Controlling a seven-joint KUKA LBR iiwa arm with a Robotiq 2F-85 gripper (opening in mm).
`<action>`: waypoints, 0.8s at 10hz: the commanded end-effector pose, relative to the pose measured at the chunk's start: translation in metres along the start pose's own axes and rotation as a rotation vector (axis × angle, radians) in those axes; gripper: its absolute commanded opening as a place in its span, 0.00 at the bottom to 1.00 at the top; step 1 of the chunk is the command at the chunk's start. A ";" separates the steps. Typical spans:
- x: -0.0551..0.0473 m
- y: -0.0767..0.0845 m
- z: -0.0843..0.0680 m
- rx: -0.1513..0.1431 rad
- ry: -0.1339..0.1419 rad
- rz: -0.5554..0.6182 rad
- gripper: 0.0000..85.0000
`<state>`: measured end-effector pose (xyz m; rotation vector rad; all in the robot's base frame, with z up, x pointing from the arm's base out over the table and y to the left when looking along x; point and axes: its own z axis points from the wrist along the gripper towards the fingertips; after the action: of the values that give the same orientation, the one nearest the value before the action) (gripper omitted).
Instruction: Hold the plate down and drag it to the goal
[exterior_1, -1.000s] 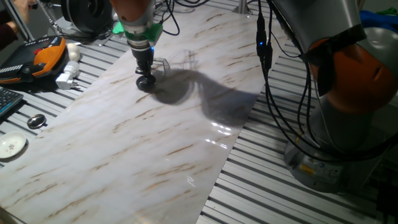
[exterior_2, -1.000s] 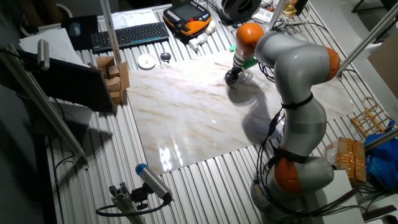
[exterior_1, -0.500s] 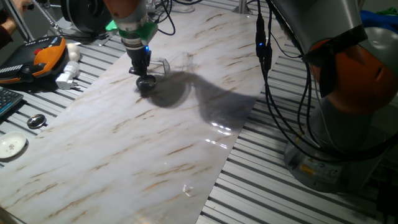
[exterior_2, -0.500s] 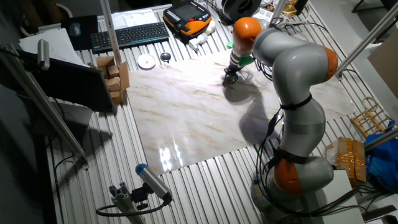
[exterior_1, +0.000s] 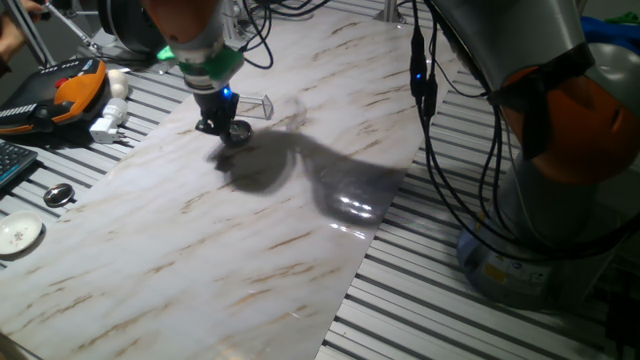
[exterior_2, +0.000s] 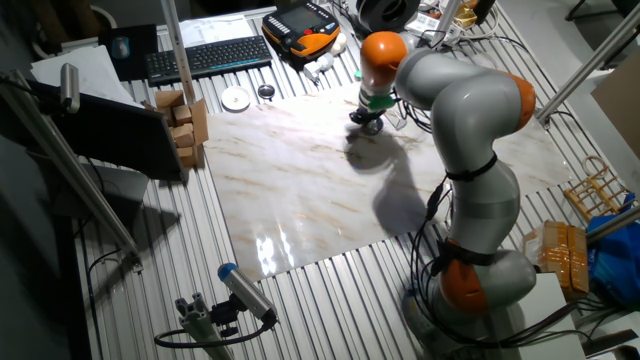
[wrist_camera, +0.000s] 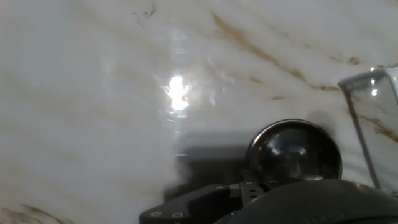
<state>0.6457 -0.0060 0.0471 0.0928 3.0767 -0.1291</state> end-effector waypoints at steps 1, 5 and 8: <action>0.002 0.002 0.002 0.002 -0.001 0.010 0.00; 0.001 -0.002 0.007 -0.016 0.024 0.195 0.00; 0.002 -0.002 0.008 -0.041 0.056 0.331 0.00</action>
<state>0.6441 -0.0076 0.0392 0.4859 3.0824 -0.0408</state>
